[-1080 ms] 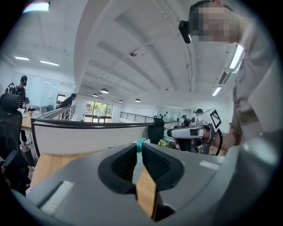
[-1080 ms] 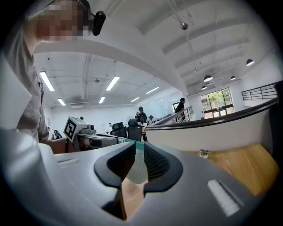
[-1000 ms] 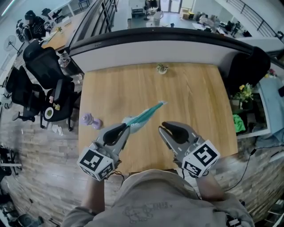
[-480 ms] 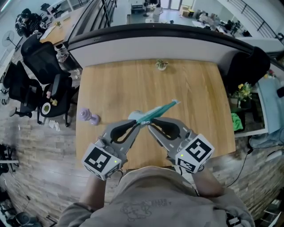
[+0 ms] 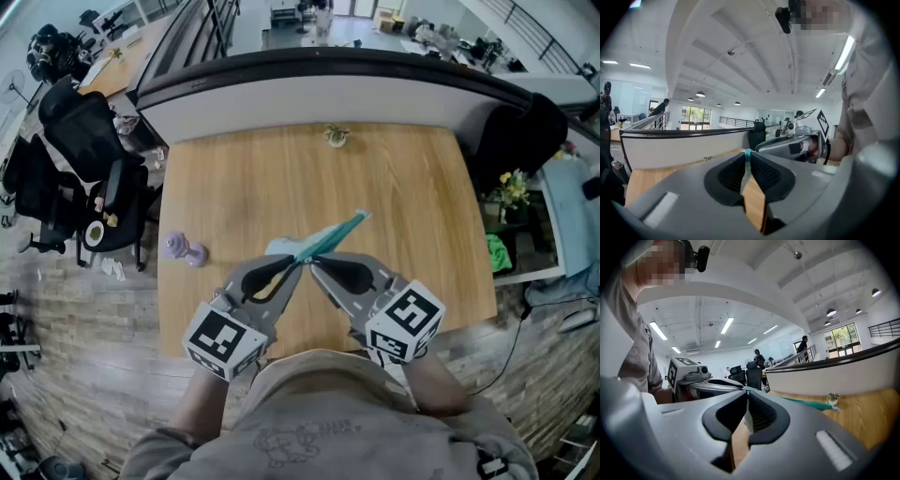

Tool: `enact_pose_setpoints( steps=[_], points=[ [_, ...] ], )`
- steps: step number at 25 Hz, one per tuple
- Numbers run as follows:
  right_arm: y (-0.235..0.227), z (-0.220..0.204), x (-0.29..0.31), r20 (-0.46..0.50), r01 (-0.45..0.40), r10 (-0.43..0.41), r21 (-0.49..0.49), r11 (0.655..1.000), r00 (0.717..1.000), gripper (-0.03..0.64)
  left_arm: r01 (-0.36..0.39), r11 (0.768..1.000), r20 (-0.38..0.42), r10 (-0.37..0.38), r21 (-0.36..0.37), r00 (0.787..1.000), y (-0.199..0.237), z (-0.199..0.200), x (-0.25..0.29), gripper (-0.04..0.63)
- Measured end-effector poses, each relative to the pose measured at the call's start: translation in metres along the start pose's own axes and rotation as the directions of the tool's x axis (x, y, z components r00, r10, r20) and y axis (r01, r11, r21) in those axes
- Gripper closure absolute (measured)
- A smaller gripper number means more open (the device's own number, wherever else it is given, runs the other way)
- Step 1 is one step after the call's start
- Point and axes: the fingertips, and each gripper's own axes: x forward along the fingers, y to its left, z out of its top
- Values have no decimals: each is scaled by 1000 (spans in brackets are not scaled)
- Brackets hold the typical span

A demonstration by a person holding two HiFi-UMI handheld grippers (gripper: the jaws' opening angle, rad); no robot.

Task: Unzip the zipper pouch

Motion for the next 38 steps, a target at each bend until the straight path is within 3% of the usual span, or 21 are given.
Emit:
enact_pose_setpoints(
  steps=[7,11,17,25,32,38],
  points=[
    [-5,-2,-3,-15,22,-23,-24,999,1000,603,24,999,1,-24,-47,1000,0,-4,4,561],
    [-9,-1,-6,-12,40,-40,0,999,999,603,27,999,-10,-28,-34,1000,-3,-4,7,563],
    [-58,4,-35,33,193,-196,89,977,980,603,19,1000,-31,-19,-12,999,-2,-6,5,565],
    [-106,4,-76,43,335,-340,82,939,940,603,-29,999,-21,29,-13,999,14,-4,-13,565],
    [-105,-2,-79,34,357,-360,72,931,932,601,-39,999,-21,39,-24,999,14,-4,-16,565],
    [-104,18,-84,105,353,-358,66,933,928,597,-63,998,33,64,-31,997,16,13,-21,565]
  ],
)
